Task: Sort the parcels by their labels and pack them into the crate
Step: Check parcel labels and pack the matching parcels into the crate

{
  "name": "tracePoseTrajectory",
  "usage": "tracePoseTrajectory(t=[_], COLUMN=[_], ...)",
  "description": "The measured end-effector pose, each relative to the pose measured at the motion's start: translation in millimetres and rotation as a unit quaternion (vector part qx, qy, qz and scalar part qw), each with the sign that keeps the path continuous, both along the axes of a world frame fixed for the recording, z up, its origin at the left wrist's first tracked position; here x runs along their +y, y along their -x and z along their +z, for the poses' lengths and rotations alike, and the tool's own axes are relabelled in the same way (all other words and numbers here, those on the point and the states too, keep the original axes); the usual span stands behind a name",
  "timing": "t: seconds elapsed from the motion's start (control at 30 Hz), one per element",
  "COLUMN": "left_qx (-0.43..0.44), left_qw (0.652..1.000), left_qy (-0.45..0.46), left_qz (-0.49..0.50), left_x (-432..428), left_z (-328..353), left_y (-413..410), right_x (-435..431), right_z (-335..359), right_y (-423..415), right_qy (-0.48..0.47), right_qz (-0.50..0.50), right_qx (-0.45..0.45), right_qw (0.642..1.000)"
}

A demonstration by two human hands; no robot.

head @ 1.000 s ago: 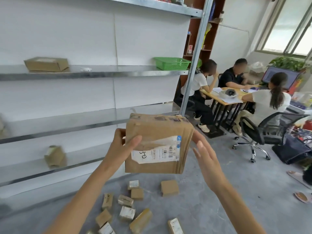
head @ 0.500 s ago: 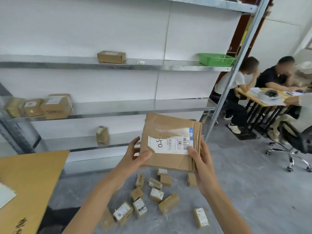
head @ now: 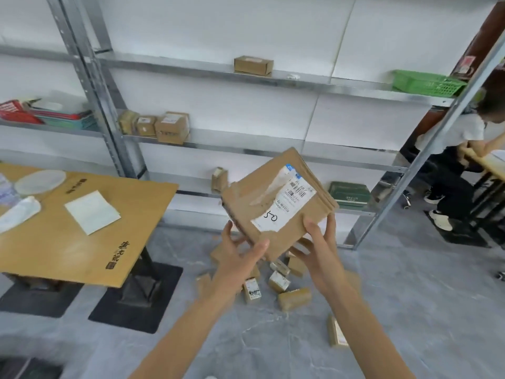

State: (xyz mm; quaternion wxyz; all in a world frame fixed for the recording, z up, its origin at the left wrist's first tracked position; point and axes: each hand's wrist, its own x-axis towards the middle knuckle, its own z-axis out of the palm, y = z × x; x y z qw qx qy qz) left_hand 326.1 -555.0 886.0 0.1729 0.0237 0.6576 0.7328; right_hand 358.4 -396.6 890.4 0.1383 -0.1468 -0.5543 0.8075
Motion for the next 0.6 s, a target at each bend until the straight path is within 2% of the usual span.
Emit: tracePoseTrajectory(t=[0.1,0.2,0.3,0.43,0.6], left_qx=[0.036,0.092,0.058,0.042,0.046], left_qw=[0.998,0.995,0.996,0.997,0.993], left_qy=[0.016,0.042,0.032,0.068,0.098], left_qz=[0.053,-0.016,-0.053,-0.003,0.047], left_x=[-44.7,-90.4,-124.8,-191.1,-299.5], left_z=[12.5,23.9,24.9,22.0,19.7], left_y=[-5.6,-14.6,-22.4,-29.1,-43.1], right_x=[-4.0,-29.2,-69.0,-129.5,-237.0], right_z=[3.8,5.2,4.3,4.5,4.0], right_y=[-14.0,-21.3,-20.4,-14.6,-10.7], right_qy=[-0.041,-0.081,-0.095,-0.121,-0.109], right_qz=[0.039,0.082,0.096,0.121,0.138], right_qx=[-0.009,-0.017,-0.023,-0.002,0.002], right_qw=[0.998,0.993,0.991,0.985,0.984])
